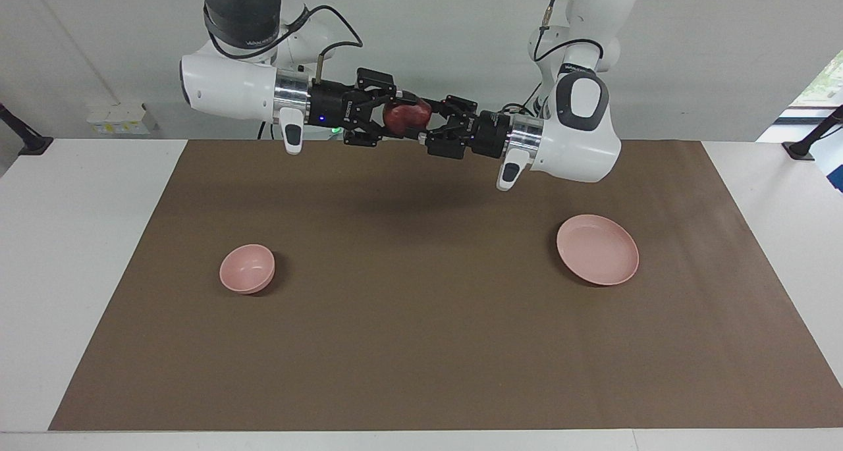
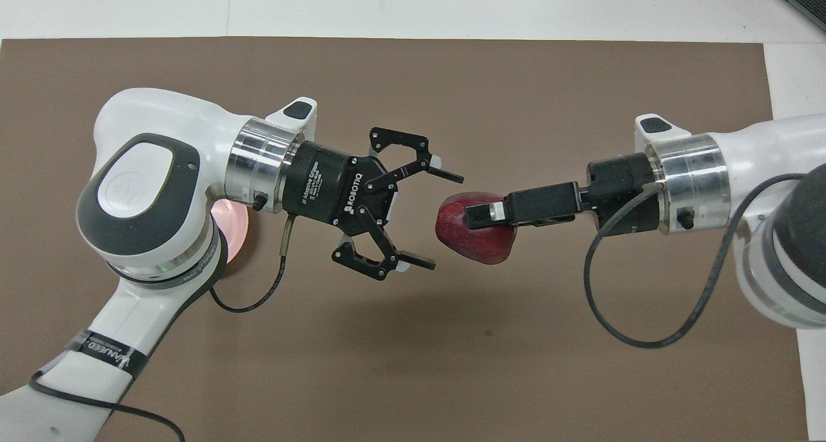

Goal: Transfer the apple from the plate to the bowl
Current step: 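Open the left gripper while the right gripper pulls the apple away, then lower the apple into the pink bowl with the right gripper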

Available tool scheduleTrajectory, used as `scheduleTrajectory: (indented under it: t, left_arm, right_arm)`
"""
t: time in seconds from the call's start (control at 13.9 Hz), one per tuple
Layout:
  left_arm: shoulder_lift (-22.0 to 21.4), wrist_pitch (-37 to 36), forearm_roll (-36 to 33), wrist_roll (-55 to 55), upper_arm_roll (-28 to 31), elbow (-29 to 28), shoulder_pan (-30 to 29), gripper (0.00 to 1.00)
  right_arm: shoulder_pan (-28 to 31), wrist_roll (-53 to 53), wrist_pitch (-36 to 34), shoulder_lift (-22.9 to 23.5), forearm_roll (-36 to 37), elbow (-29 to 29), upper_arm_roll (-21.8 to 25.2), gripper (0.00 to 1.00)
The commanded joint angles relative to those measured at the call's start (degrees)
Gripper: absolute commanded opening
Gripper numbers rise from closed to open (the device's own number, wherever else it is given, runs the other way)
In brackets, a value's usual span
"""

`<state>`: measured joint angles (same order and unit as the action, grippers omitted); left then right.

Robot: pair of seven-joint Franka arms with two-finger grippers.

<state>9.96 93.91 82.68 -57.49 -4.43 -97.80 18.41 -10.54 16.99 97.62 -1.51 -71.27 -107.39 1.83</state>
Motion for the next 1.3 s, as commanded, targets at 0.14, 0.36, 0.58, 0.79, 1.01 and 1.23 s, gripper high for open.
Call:
scheduleTrajectory:
  t: [0.14,0.36,0.58,0.79,1.01,1.23]
  left_arm:
    - [-1.52,1.28,-15.59,-0.43,-0.14,2.34,0.23,1.00]
    - [-1.52,1.01,-24.28,0.36,-0.22,2.52,0.49,1.00]
    - [-1.44,1.28,-35.71,0.54,-0.49,3.40,1.11,1.00]
    - [-1.43,0.66,-41.35,0.63,-0.40,3.31,0.93,1.00]
    - [-1.52,0.84,-48.37,6.75,-0.40,3.23,1.10,1.00]
    - [-1.87,0.84,-53.56,9.33,-0.40,2.96,1.11,1.00]
  right_arm:
    - [1.31,-2.66,-0.15,-0.59,11.13,1.92,-0.08,0.00]
    - [2.81,-2.75,-0.16,-0.60,17.98,2.36,-0.08,0.00]
    - [3.94,-2.75,-0.15,-0.33,25.71,2.63,0.10,0.00]
    - [5.88,-2.92,-0.07,0.72,34.14,4.12,0.19,0.00]
    - [7.81,-1.96,0.37,1.86,45.82,5.44,0.19,0.00]
    - [8.43,2.59,0.90,2.92,58.66,6.32,0.19,0.00]
